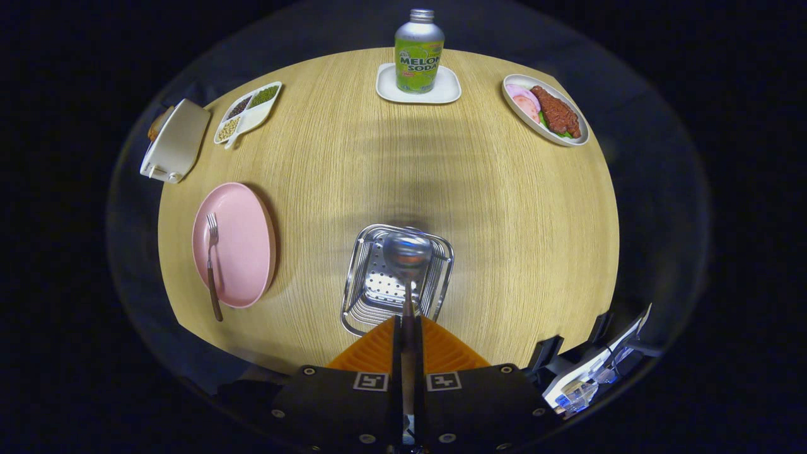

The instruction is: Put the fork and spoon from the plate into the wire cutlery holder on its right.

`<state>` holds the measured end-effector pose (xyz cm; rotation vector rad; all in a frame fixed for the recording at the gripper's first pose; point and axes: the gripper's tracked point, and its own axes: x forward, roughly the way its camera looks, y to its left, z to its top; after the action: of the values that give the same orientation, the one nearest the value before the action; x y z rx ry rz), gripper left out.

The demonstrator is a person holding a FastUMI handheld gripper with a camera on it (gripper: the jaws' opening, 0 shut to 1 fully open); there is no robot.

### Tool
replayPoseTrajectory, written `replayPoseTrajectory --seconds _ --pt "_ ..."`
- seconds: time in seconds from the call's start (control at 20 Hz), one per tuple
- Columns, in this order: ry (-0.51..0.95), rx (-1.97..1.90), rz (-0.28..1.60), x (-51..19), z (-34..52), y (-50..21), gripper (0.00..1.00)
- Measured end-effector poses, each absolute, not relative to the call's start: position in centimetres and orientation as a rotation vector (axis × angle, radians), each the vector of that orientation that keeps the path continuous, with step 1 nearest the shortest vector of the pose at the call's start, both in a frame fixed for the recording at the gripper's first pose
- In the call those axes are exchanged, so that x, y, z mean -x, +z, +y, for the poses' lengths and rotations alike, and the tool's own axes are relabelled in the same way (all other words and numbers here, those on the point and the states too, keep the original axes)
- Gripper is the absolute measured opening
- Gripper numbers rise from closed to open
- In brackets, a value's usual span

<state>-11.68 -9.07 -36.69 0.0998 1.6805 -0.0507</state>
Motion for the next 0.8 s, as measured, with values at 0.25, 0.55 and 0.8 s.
replayPoseTrajectory --seconds 0.25,0.55,0.8 --pt "-0.043 -0.099 1.692 12.43 -9.26 -36.45 0.08" --pt "-0.053 -0.119 1.675 12.12 -8.99 -36.21 0.11" --pt "-0.066 -0.113 1.642 12.03 -9.09 -35.86 0.11"
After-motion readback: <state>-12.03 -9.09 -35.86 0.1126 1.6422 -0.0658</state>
